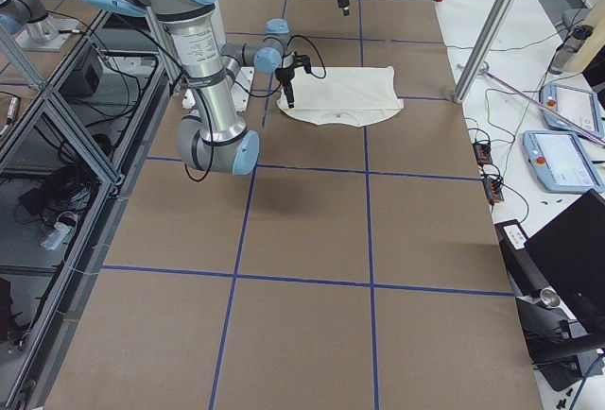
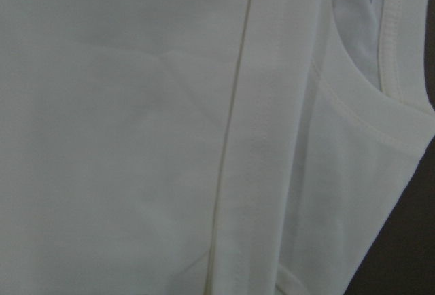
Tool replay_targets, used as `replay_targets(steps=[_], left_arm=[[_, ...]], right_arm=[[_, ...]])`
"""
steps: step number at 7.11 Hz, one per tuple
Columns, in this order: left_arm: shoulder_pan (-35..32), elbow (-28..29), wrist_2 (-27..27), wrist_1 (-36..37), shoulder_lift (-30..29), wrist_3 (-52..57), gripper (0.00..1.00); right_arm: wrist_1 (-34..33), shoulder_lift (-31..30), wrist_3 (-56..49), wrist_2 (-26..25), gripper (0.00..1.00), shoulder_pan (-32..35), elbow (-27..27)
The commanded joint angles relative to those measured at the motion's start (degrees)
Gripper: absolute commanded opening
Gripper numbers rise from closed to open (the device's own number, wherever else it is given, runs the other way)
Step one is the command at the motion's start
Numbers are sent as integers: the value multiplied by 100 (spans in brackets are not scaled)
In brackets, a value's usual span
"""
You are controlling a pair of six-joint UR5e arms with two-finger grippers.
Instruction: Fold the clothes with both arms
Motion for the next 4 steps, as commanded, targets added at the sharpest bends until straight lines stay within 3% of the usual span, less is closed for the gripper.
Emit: replay_targets(steps=[1, 4], left_arm=[[12, 0, -15, -8, 2, -1, 100], [30, 0, -15, -8, 2, -36, 100]], right_arm=[[-251, 14, -243, 163, 100, 5, -74], [-454, 14, -243, 163, 100, 14, -65]])
